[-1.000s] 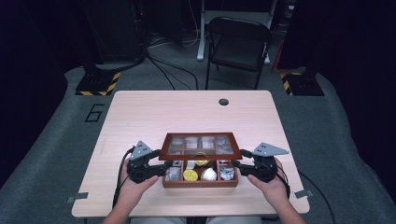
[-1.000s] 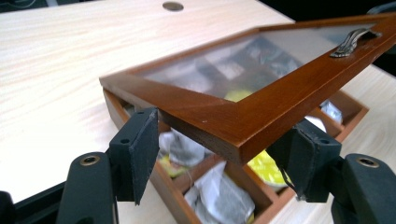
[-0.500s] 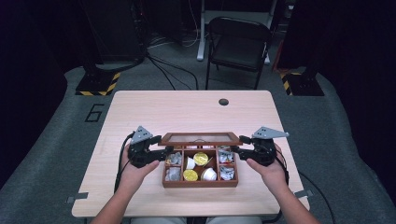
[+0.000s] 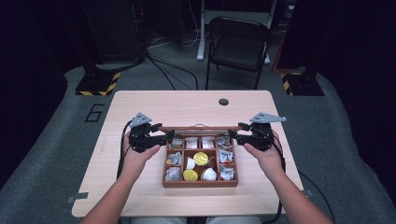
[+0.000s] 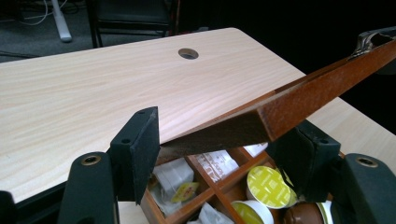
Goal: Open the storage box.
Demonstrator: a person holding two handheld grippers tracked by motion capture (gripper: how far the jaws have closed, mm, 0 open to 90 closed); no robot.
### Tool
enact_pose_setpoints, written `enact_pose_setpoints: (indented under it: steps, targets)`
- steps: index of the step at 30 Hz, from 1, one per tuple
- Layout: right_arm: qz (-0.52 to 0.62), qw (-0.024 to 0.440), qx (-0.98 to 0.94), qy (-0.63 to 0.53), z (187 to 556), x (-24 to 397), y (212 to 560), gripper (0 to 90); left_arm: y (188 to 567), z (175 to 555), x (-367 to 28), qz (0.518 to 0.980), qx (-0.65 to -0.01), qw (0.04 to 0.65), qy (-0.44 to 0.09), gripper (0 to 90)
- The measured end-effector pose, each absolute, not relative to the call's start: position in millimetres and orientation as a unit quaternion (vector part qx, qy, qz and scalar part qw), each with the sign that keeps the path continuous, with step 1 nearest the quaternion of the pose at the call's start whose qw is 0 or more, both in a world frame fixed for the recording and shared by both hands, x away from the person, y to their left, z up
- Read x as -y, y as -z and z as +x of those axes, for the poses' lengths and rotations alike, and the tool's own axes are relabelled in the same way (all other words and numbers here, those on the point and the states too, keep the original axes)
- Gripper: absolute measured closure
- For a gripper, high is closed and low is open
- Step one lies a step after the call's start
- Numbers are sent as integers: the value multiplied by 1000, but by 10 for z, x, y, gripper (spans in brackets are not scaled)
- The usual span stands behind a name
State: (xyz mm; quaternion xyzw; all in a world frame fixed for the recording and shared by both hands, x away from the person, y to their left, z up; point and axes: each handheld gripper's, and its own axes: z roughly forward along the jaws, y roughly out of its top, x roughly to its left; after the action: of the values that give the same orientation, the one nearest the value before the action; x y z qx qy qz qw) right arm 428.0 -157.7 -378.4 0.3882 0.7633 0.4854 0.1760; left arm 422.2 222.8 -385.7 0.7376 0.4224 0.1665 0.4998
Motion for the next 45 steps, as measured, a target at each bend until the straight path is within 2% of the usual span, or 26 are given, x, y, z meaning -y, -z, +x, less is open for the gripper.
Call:
enact_pose_setpoints:
  steps: [31,45]
  targets:
    - [409,164,-755,-486,4677,1483,3755,419,3872,4623,-2146,729,-436,506,-150,342]
    - [416,150,-752,-489,4822,1540,3988,405,3995,4749,-2120,725,-444,505,-148,338]
